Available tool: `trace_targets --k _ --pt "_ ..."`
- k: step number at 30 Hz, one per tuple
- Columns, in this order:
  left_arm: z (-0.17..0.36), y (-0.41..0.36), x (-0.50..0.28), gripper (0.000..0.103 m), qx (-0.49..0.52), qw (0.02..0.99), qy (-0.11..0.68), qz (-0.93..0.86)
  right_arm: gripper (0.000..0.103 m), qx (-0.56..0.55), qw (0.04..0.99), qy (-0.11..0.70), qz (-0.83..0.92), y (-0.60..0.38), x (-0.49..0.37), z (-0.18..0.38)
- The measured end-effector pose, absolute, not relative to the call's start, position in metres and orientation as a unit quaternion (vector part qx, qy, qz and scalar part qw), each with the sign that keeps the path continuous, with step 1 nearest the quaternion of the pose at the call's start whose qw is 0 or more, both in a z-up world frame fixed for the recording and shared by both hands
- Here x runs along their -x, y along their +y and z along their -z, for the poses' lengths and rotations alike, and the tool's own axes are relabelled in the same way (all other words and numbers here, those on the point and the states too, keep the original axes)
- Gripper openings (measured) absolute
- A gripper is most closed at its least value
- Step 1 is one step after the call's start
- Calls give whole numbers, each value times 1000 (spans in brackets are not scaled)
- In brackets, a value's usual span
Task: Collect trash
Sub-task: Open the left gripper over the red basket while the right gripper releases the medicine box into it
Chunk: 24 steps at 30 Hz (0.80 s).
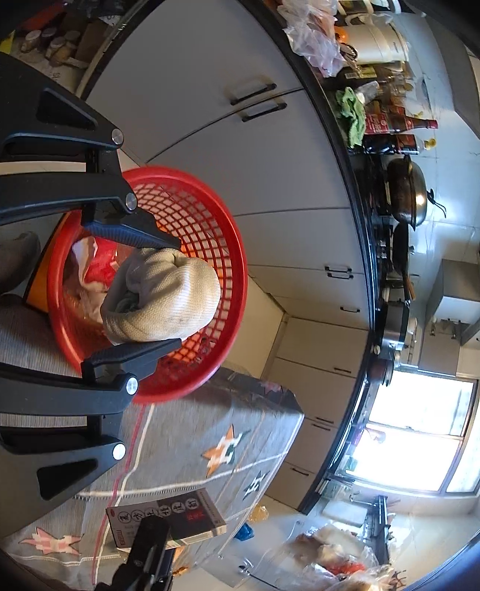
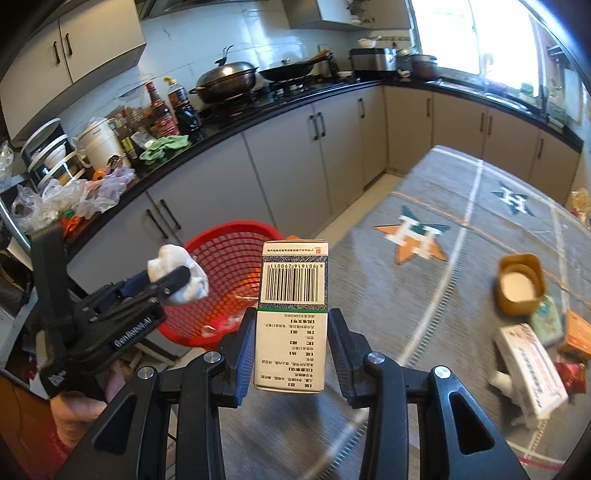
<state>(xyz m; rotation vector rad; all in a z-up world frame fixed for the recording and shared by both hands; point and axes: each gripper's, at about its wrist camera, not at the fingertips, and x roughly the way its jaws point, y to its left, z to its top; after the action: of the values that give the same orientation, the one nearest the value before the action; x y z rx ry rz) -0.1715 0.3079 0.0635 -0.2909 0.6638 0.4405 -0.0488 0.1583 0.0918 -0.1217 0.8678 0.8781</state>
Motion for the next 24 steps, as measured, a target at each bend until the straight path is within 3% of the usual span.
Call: trace_targets --k 24 --pt "-31 343 158 45 154 902 344 -209 42 54 764 460 -449 262 17 -59"
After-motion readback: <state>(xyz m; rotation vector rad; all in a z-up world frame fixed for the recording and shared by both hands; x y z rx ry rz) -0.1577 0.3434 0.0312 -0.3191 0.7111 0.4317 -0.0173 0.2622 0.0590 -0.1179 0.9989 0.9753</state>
